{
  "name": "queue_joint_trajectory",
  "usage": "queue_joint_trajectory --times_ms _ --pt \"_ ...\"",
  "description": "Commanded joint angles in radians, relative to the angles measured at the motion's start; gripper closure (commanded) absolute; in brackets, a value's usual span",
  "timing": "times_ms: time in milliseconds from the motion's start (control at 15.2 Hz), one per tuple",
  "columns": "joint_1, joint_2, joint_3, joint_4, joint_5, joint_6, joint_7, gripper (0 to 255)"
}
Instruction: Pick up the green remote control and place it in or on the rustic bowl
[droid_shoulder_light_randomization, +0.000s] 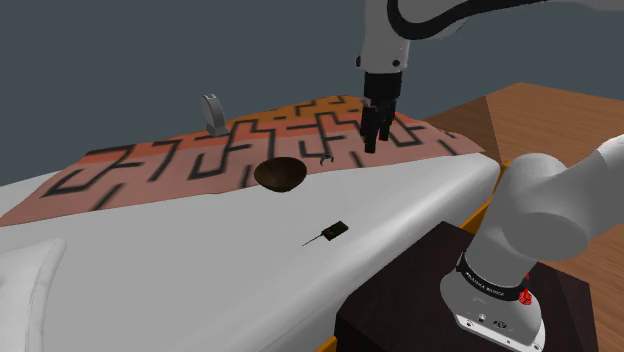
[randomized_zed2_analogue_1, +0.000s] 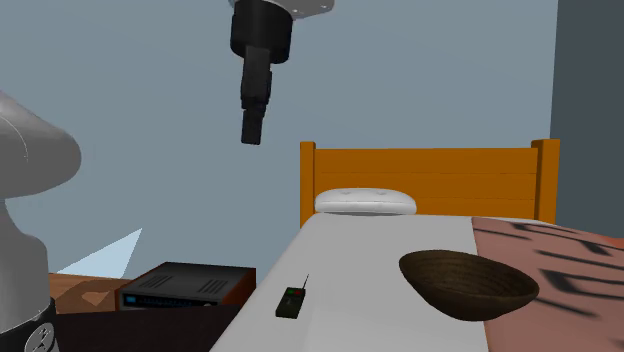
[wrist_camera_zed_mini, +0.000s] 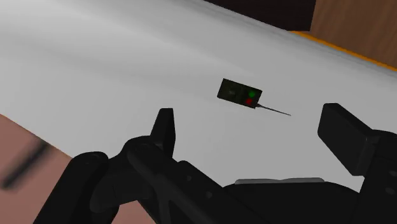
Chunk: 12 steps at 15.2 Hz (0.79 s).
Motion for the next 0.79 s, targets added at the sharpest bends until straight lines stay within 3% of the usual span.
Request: queue_joint_trajectory --times_ms 0,726 --pt "0.033 0.054 0.006 -0.026 -0.009 0.077 -0.066 0" --pt "0.178 0.375 0.048 -0.099 -0.073 0.458 -0.388 0"
